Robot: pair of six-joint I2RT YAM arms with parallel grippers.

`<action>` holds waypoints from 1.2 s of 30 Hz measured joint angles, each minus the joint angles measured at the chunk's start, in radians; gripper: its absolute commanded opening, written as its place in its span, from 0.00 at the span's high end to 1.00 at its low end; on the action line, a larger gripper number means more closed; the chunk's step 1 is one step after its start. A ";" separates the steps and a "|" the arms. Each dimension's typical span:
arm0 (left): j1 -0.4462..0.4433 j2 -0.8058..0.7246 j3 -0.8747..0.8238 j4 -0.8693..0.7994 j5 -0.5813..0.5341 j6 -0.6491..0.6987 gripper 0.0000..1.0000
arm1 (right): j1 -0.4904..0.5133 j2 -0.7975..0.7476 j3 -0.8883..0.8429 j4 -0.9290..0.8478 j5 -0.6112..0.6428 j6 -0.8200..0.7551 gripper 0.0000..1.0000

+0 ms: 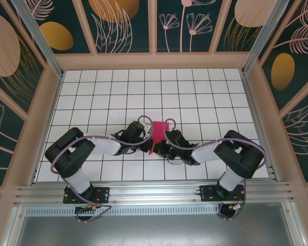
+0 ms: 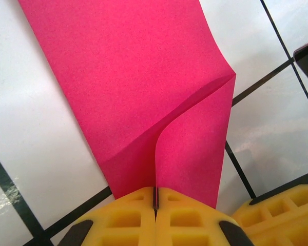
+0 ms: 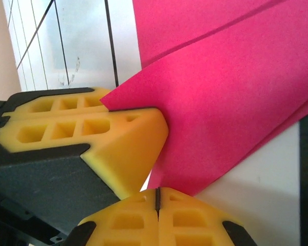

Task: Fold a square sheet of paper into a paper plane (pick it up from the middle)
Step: Third fold the triangle at the center of the table.

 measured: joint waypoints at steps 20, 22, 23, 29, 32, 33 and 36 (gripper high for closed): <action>0.000 0.000 0.000 0.001 -0.001 -0.011 1.00 | -0.002 0.005 0.022 -0.063 0.003 -0.004 1.00; 0.000 0.000 0.000 0.001 -0.001 -0.012 1.00 | 0.002 -0.014 0.014 -0.057 0.008 -0.004 1.00; 0.000 0.000 0.000 0.002 0.000 -0.014 1.00 | 0.005 -0.027 0.008 -0.052 0.010 -0.004 1.00; 0.000 0.019 0.006 0.026 0.006 -0.018 1.00 | 0.030 -0.047 -0.011 -0.014 0.011 0.001 1.00; 0.006 0.021 0.006 0.029 0.016 -0.021 1.00 | 0.039 -0.032 -0.011 0.012 0.010 0.008 1.00; 0.006 0.021 0.006 0.030 0.019 -0.022 1.00 | 0.040 -0.026 -0.011 0.016 0.010 0.008 1.00; 0.006 0.021 0.006 0.031 0.019 -0.022 1.00 | 0.040 -0.017 -0.009 0.011 0.015 0.008 1.00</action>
